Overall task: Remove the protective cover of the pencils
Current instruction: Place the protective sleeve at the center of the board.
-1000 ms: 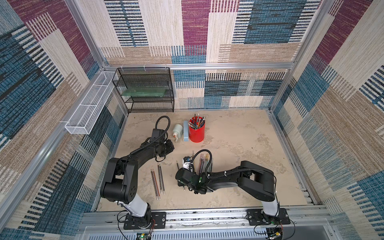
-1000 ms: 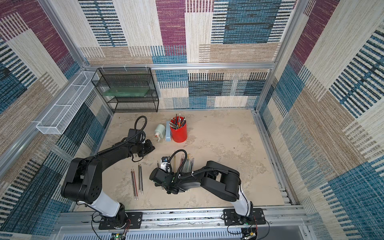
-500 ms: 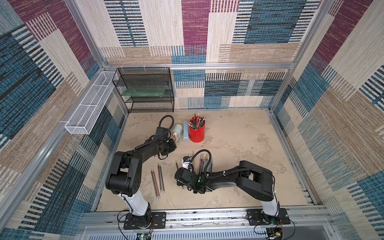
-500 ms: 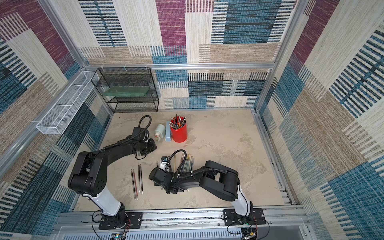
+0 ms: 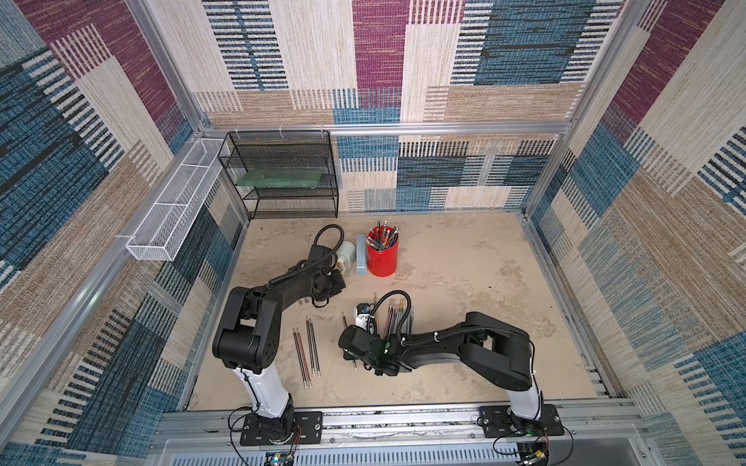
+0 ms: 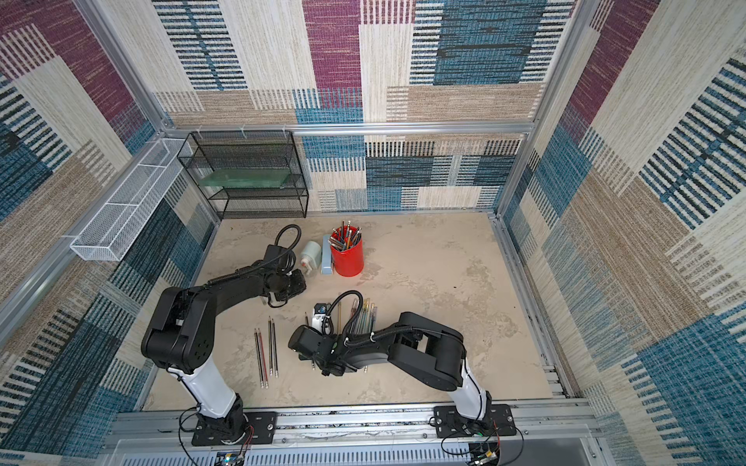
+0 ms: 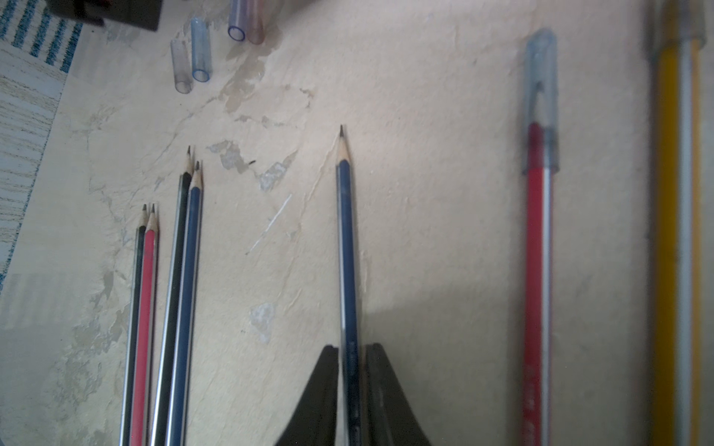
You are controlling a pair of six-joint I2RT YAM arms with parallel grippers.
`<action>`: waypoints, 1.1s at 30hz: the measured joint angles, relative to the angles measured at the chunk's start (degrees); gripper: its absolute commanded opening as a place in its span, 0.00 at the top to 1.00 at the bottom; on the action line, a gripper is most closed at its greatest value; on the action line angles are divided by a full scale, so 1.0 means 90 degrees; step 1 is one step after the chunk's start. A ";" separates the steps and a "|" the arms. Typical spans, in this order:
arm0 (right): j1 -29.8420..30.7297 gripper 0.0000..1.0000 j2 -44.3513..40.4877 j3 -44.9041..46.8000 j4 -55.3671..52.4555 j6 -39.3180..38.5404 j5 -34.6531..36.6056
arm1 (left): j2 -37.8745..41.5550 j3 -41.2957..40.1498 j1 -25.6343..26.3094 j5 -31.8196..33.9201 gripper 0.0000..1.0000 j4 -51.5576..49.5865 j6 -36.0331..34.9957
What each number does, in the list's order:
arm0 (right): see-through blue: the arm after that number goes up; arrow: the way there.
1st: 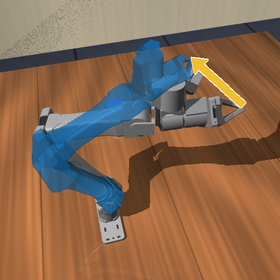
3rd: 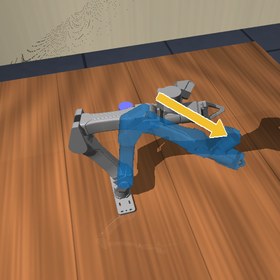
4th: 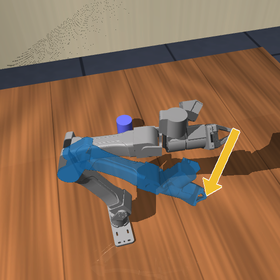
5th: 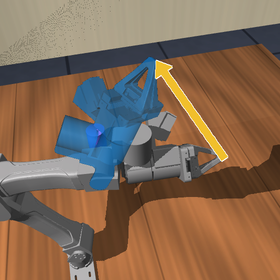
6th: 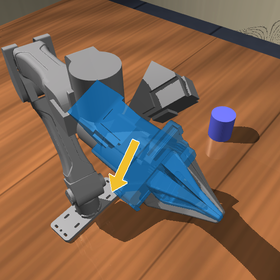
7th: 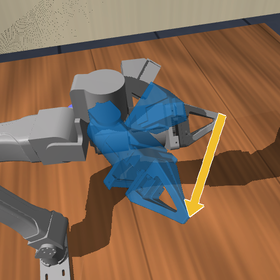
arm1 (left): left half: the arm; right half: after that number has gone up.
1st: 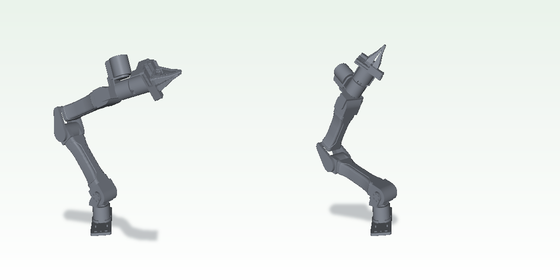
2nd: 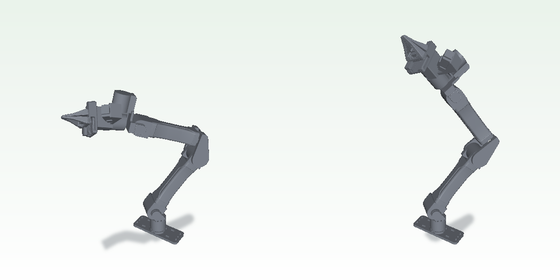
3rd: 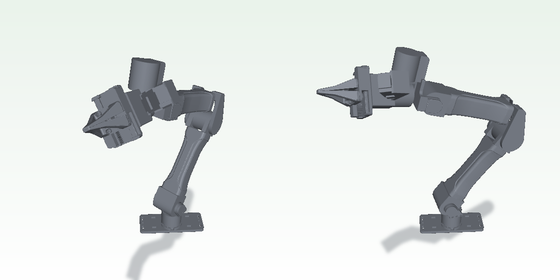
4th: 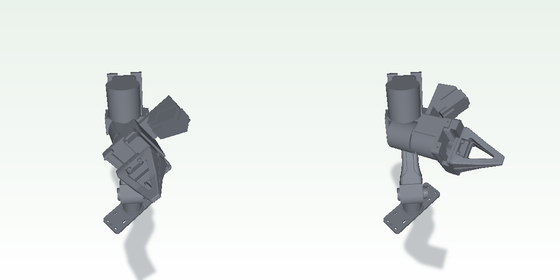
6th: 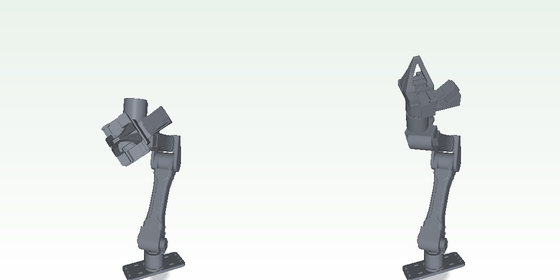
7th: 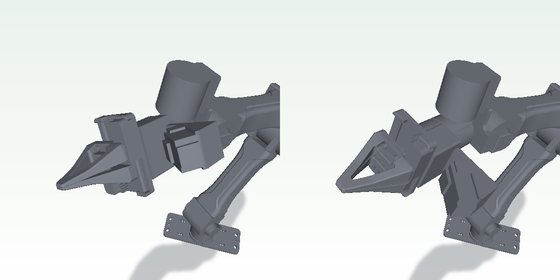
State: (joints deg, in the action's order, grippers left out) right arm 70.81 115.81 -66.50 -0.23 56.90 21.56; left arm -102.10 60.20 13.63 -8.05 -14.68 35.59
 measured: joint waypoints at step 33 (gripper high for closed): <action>-0.0036 0.82 0.0333 -0.0544 -0.0185 0.0000 -0.0114 | -0.0257 0.0238 0.0085 0.1027 0.91 -0.0406 -0.0141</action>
State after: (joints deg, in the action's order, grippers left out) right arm 70.48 118.80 -71.40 -1.89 56.90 20.53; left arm -104.42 62.35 14.39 1.19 -18.33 34.33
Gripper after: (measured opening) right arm 0.171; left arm 0.121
